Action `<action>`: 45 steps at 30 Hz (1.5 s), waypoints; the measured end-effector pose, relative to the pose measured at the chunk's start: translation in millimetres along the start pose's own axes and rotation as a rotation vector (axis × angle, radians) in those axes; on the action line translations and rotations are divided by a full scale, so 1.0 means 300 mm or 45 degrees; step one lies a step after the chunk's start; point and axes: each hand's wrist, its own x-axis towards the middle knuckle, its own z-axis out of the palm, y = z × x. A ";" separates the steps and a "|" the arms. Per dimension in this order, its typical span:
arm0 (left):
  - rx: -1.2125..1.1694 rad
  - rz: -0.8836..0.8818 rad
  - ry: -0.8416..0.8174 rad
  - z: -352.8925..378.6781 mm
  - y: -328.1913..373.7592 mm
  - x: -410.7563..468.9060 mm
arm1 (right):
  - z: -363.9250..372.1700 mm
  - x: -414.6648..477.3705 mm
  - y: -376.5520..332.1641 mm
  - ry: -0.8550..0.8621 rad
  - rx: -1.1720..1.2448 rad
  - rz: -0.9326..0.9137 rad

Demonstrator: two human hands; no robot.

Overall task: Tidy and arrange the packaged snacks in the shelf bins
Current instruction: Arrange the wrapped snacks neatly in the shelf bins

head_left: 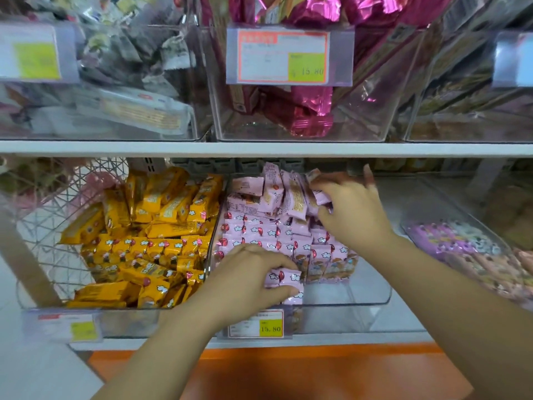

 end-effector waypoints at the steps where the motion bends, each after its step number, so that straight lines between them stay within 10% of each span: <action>1: 0.007 0.005 0.000 0.001 -0.002 0.000 | 0.008 0.003 0.004 0.052 0.015 -0.011; 9: 0.045 0.085 0.032 0.018 -0.021 0.002 | -0.082 -0.168 0.014 0.469 0.427 -0.140; 19: 0.101 0.052 0.101 0.021 -0.003 -0.015 | -0.074 -0.409 -0.043 0.059 0.779 -0.409; 29: 0.086 0.084 0.131 0.028 -0.014 -0.018 | -0.036 -0.287 -0.080 -0.337 1.502 0.418; 35: 0.068 0.054 0.120 0.023 -0.009 -0.020 | -0.073 -0.260 -0.075 -0.671 1.599 0.507; 40: 0.052 0.002 0.122 0.025 -0.017 -0.027 | -0.117 -0.252 -0.042 -0.066 1.292 0.337; 45: 0.118 0.086 0.212 0.028 -0.016 -0.033 | -0.048 -0.233 -0.075 -0.094 1.078 0.174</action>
